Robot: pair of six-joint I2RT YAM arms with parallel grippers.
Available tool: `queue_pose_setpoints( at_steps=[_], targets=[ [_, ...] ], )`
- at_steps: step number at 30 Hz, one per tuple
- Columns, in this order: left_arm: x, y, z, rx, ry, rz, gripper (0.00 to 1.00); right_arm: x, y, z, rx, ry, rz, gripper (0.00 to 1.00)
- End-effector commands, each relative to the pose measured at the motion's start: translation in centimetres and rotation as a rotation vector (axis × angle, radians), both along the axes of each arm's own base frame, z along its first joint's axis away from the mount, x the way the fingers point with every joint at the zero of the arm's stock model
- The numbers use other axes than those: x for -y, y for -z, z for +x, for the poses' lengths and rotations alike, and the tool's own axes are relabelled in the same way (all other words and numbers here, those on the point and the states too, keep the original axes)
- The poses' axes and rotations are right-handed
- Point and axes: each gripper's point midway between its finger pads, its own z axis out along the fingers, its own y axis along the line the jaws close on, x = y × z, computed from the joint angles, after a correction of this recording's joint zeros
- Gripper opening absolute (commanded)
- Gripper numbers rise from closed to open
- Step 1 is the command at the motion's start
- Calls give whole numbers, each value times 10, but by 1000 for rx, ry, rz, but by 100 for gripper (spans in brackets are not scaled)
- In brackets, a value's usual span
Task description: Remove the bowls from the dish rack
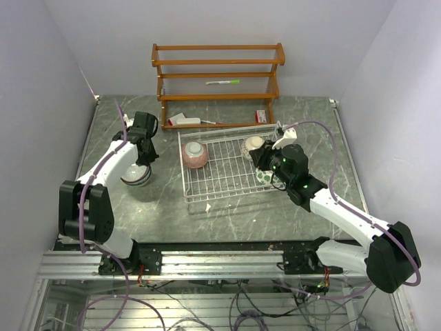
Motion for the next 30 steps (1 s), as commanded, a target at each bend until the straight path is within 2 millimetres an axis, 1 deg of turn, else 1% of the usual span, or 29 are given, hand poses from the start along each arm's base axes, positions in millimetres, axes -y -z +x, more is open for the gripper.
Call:
queue_pose_setpoints(
  at_steps=[1, 6, 9, 12, 14, 19, 22, 30],
  targets=[
    [1, 5, 6, 17, -17, -37, 12, 4, -2, 0, 19, 11, -7, 26],
    [-1, 11, 5, 7, -19, -47, 18, 4, 1, -1, 15, 7, -12, 26],
    [-2, 12, 4, 2, -24, -41, 24, 5, 2, -1, 15, 10, -13, 26],
    [-7, 10, 2, 4, -47, -24, 36, 4, 1, -1, 16, 8, -10, 26],
    [-8, 7, 2, 9, -52, -20, 42, 4, 2, -1, 14, 6, -11, 26],
    [-16, -1, 0, 21, -88, 8, 43, 3, 3, -1, 11, 3, -8, 26],
    [-17, -11, -2, 45, -97, 12, 42, 3, 3, -1, 12, 3, -8, 26],
    [-15, -29, -12, 87, -90, 9, 42, 1, 3, 0, 10, -3, 1, 26]
  ],
)
